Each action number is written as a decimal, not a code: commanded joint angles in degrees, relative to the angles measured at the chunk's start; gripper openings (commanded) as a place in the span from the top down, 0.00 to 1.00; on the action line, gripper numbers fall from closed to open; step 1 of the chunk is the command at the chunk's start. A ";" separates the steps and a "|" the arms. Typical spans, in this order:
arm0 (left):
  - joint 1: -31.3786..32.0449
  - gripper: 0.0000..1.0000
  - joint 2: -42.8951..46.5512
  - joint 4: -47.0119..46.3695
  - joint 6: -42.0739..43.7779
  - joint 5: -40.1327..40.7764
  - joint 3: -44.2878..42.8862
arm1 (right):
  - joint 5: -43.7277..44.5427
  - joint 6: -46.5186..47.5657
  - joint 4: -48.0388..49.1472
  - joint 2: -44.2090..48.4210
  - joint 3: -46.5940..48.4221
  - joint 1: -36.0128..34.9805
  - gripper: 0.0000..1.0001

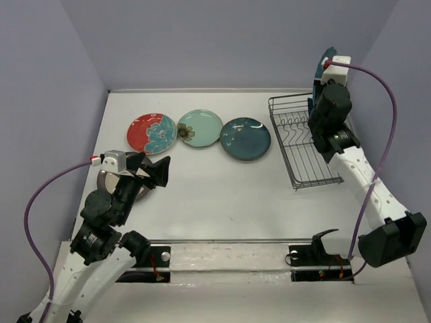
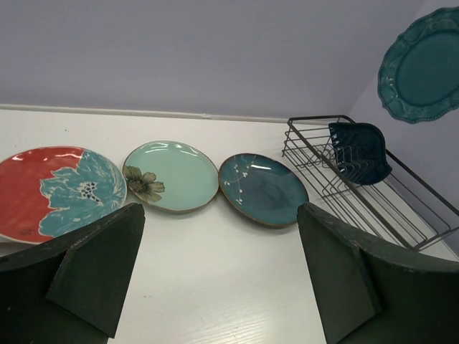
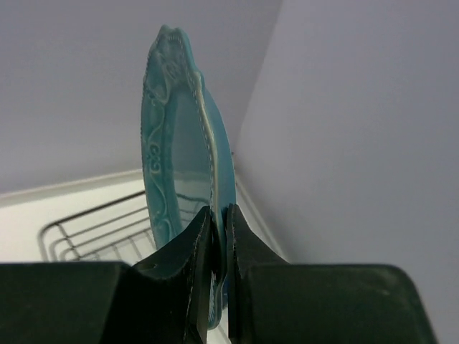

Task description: Load the plates into the dish rack

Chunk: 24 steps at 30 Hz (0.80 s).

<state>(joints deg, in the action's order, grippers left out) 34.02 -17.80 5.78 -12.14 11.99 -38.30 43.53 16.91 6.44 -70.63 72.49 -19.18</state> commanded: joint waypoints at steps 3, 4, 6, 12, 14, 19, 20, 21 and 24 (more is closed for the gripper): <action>0.96 0.01 0.31 -2.70 0.10 -0.83 -0.98 | -8.28 13.04 6.66 -4.86 7.23 3.35 0.93; 1.05 0.01 0.49 -2.70 0.10 -0.74 -0.98 | -9.59 14.46 6.66 -5.39 7.14 3.36 0.93; 1.14 0.01 0.75 -2.71 0.10 -0.74 -0.98 | -9.87 17.79 6.57 -6.53 6.79 3.97 0.93; 1.93 0.01 0.93 -2.70 0.10 -0.47 -0.98 | -13.82 18.25 3.68 -7.32 5.82 7.40 0.93; 2.01 0.01 1.01 -2.70 0.19 -0.39 -0.98 | -13.91 19.21 3.14 -7.94 5.65 8.01 0.93; 2.37 0.01 0.75 -2.70 0.28 -0.21 -0.98 | -16.02 16.76 0.77 -10.14 6.18 10.30 0.93; 2.37 0.01 0.75 -2.70 0.28 -0.12 -0.98 | -16.19 16.67 0.68 -10.58 5.91 10.30 0.93; 2.37 0.01 0.75 -2.70 0.28 -0.12 -0.98 | -16.28 16.15 0.77 -10.67 5.47 10.82 0.93; 2.45 0.01 0.93 -2.62 0.28 -0.04 -0.98 | -16.72 15.61 0.68 -11.11 4.77 11.45 0.93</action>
<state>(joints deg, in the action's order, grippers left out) 36.05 -17.32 5.80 -12.14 11.84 -38.30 27.92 32.75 -1.34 -82.87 73.89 -8.34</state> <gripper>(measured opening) 0.990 0.142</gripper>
